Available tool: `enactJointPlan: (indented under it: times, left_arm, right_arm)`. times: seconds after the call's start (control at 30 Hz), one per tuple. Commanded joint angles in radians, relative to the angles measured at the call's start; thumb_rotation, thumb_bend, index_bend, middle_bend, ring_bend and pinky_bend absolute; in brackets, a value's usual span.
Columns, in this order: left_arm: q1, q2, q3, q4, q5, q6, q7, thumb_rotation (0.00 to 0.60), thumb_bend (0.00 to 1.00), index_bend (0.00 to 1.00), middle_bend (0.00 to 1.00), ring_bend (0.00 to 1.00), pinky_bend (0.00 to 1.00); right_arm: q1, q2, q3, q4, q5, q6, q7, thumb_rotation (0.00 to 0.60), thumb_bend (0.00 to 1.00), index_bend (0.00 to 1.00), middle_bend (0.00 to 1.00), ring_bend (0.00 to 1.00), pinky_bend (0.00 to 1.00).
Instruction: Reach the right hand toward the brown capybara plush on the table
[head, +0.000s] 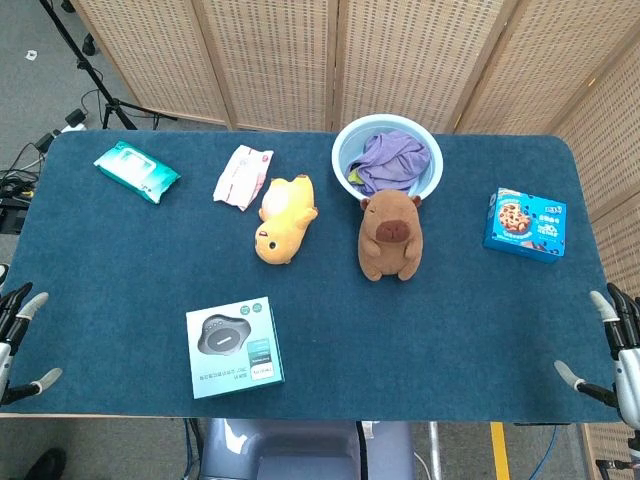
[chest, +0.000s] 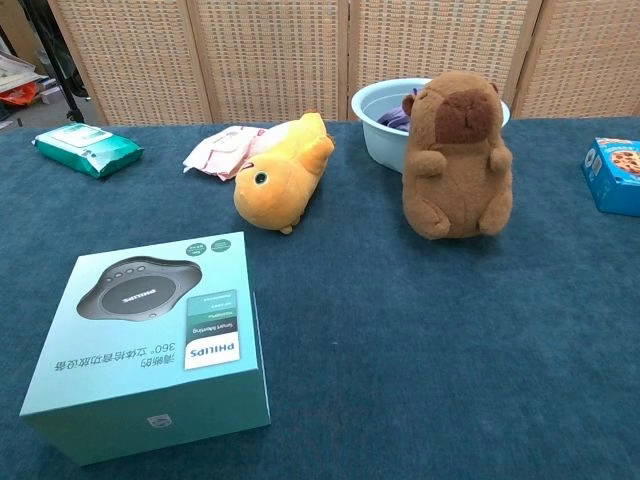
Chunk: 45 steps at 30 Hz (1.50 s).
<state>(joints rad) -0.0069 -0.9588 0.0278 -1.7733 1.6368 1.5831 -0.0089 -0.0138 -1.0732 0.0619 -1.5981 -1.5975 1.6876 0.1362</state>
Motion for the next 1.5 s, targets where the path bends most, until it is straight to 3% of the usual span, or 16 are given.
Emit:
enactJointPlan:
  times: [0.03, 0.23, 0.27, 0.3, 0.37, 0.4, 0.43, 0.47, 0.5, 0.57, 0.63, 0.77, 1.07, 1.3, 1.5]
  left_arm:
    - [0.002, 0.002, 0.000, 0.002, 0.006, 0.006, -0.013, 0.600, 0.00, 0.00, 0.00, 0.00, 0.00]
    - [0.000, 0.003, 0.004, 0.005, 0.012, 0.001, -0.023, 0.600, 0.00, 0.00, 0.00, 0.00, 0.00]
    - [0.000, 0.003, 0.004, 0.005, 0.014, 0.002, -0.023, 0.600, 0.00, 0.00, 0.00, 0.00, 0.00]
    - [-0.001, 0.004, 0.004, 0.003, 0.017, 0.003, -0.024, 0.600, 0.00, 0.00, 0.00, 0.00, 0.00]
    - [0.000, 0.004, 0.005, 0.000, 0.019, 0.004, -0.027, 0.600, 0.00, 0.00, 0.00, 0.00, 0.00]
    - [-0.001, 0.004, 0.005, 0.001, 0.019, 0.003, -0.027, 0.600, 0.00, 0.00, 0.00, 0.00, 0.00]
    - [-0.001, 0.004, 0.004, 0.002, 0.016, 0.001, -0.026, 0.600, 0.00, 0.00, 0.00, 0.00, 0.00]
    - [-0.002, 0.004, 0.002, 0.003, 0.010, -0.002, -0.025, 0.600, 0.00, 0.00, 0.00, 0.00, 0.00]
    - [-0.004, 0.003, -0.001, 0.002, 0.002, -0.005, -0.025, 0.600, 0.00, 0.00, 0.00, 0.00, 0.00]
    - [-0.007, 0.004, -0.007, -0.002, -0.012, -0.010, -0.026, 0.600, 0.00, 0.00, 0.00, 0.00, 0.00]
    - [-0.011, 0.005, -0.017, -0.010, -0.029, -0.015, -0.026, 0.600, 0.00, 0.00, 0.00, 0.00, 0.00]
    - [-0.017, 0.004, -0.026, -0.025, -0.046, -0.024, -0.010, 0.600, 0.00, 0.00, 0.00, 0.00, 0.00]
    - [-0.038, -0.009, -0.038, -0.030, -0.088, -0.070, 0.034, 0.600, 0.00, 0.00, 0.00, 0.00, 0.00]
    - [-0.046, -0.013, -0.050, -0.034, -0.121, -0.086, 0.044, 0.600, 0.00, 0.00, 0.00, 0.00, 0.00]
    - [-0.056, -0.009, -0.061, -0.037, -0.150, -0.104, 0.030, 0.600, 0.00, 0.00, 0.00, 0.00, 0.00]
  right_arm:
    - [-0.003, 0.004, 0.002, -0.004, 0.004, 0.000, -0.003, 0.600, 0.00, 0.00, 0.00, 0.00, 0.00]
    - [-0.002, -0.009, 0.018, 0.001, 0.019, 0.007, 0.014, 0.600, 0.00, 0.00, 0.00, 0.00, 0.00]
    - [-0.002, -0.013, 0.023, 0.006, 0.018, 0.014, 0.019, 0.600, 0.00, 0.00, 0.04, 0.02, 0.04]
    - [0.000, -0.022, 0.033, 0.019, 0.013, 0.030, 0.029, 0.600, 0.00, 0.00, 0.10, 0.10, 0.12]
    - [0.007, -0.035, 0.055, 0.048, 0.011, 0.052, 0.030, 0.600, 0.02, 0.00, 0.44, 0.50, 0.53]
    - [0.013, -0.042, 0.069, 0.064, 0.015, 0.060, 0.029, 0.600, 0.08, 0.00, 0.56, 0.64, 0.68]
    - [0.024, -0.054, 0.088, 0.080, 0.030, 0.056, 0.033, 0.600, 0.21, 0.00, 0.70, 0.78, 0.85]
    - [0.035, -0.059, 0.096, 0.090, 0.034, 0.047, 0.038, 0.600, 0.40, 0.00, 0.77, 0.87, 0.95]
    - [0.050, -0.062, 0.101, 0.104, 0.032, 0.031, 0.036, 0.600, 0.54, 0.00, 0.80, 0.91, 0.99]
    - [0.079, -0.060, 0.105, 0.123, 0.025, -0.007, 0.023, 0.600, 0.88, 0.00, 0.83, 0.97, 1.00]
    - [0.123, -0.048, 0.109, 0.127, -0.007, -0.051, 0.006, 0.600, 0.99, 0.00, 0.83, 0.99, 1.00]
    - [0.186, -0.004, 0.103, 0.077, -0.054, -0.135, -0.035, 0.600, 1.00, 0.00, 0.83, 1.00, 1.00]
    - [0.377, 0.034, 0.143, -0.147, -0.028, -0.433, -0.359, 0.600, 1.00, 0.00, 0.83, 1.00, 1.00]
    - [0.527, -0.023, 0.209, -0.227, 0.165, -0.638, -0.622, 0.600, 1.00, 0.00, 0.83, 1.00, 1.00]
    - [0.595, -0.121, 0.225, -0.242, 0.286, -0.636, -0.825, 0.600, 1.00, 0.00, 0.83, 1.00, 1.00]
